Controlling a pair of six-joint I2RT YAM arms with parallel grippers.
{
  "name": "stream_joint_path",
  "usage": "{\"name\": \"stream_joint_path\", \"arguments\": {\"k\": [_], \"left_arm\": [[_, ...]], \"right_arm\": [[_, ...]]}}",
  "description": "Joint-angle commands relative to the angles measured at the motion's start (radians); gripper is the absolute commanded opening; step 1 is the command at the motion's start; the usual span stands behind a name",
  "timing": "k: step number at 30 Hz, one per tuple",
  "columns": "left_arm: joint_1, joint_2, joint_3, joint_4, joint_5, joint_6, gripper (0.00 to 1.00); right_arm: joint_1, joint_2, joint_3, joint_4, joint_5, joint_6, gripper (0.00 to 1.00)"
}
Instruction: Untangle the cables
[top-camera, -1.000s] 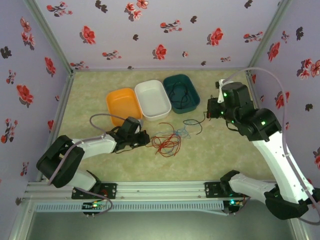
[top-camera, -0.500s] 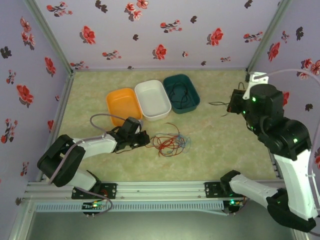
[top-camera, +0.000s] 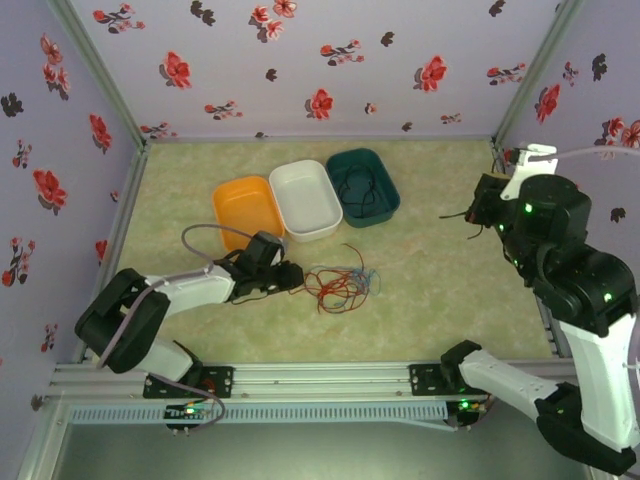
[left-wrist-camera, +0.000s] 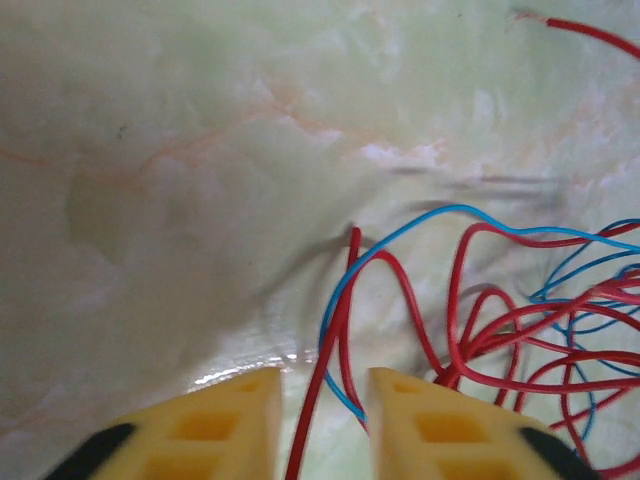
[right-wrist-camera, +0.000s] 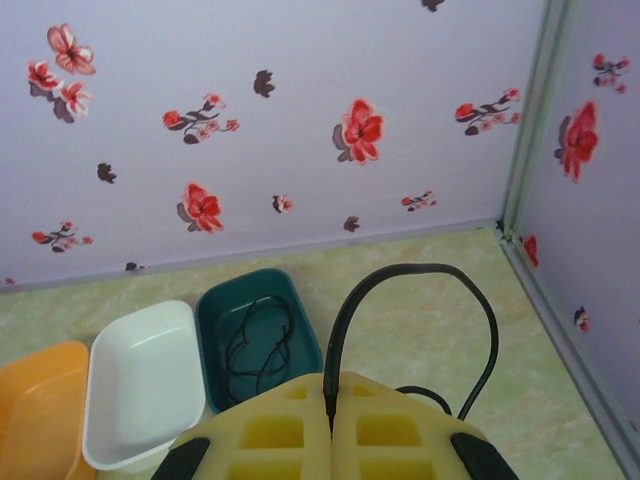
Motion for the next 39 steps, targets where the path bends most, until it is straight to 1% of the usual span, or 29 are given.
{"name": "stream_joint_path", "arguments": {"k": [1, 4, 7, 11, 13, 16, 19, 23, 25, 28, 29, 32, 36, 39], "left_arm": [[0.004, -0.067, 0.032, -0.025, 0.004, 0.025, 0.4], [0.004, -0.111, 0.044, -0.036, 0.002, 0.032, 0.53], [0.004, -0.156, 0.069, -0.05, -0.006, 0.05, 0.64], [0.005, -0.209, 0.118, -0.085, -0.051, 0.094, 0.73], [0.005, -0.23, 0.148, -0.074, -0.087, 0.126, 0.77], [0.005, -0.24, 0.194, 0.008, -0.107, 0.188, 0.83], [0.0, -0.21, 0.263, 0.077, -0.08, 0.288, 0.87], [-0.035, -0.164, 0.365, 0.064, -0.071, 0.543, 0.88], [-0.066, -0.15, 0.394, 0.068, -0.07, 0.732, 0.88], [-0.106, -0.13, 0.429, 0.07, -0.041, 0.947, 0.88], [-0.117, -0.123, 0.432, 0.082, -0.035, 0.993, 0.88], [-0.131, -0.09, 0.454, 0.104, 0.009, 1.091, 0.87], [-0.135, -0.018, 0.518, 0.101, 0.049, 1.162, 0.84], [-0.137, 0.041, 0.57, 0.077, 0.058, 1.2, 0.8]], "right_arm": [[-0.005, 0.033, -0.001, 0.043, -0.064, -0.021, 0.0], [-0.005, 0.072, 0.0, 0.05, -0.106, -0.026, 0.0], [-0.005, 0.113, 0.002, 0.062, -0.176, -0.027, 0.0], [-0.005, 0.155, -0.017, 0.102, -0.24, -0.026, 0.0], [-0.007, 0.174, -0.039, 0.139, -0.281, -0.023, 0.0], [-0.005, 0.206, -0.063, 0.195, -0.331, -0.013, 0.0], [-0.006, 0.247, -0.077, 0.242, -0.359, -0.006, 0.0], [-0.005, 0.294, -0.072, 0.272, -0.389, 0.005, 0.0], [-0.005, 0.319, -0.059, 0.277, -0.403, 0.008, 0.0], [-0.005, 0.345, -0.045, 0.277, -0.417, 0.009, 0.0], [-0.006, 0.351, -0.042, 0.277, -0.419, 0.009, 0.0], [-0.006, 0.362, -0.04, 0.281, -0.423, 0.01, 0.0], [-0.007, 0.377, -0.033, 0.284, -0.442, 0.015, 0.0], [-0.007, 0.386, -0.028, 0.285, -0.457, 0.019, 0.0]]}}
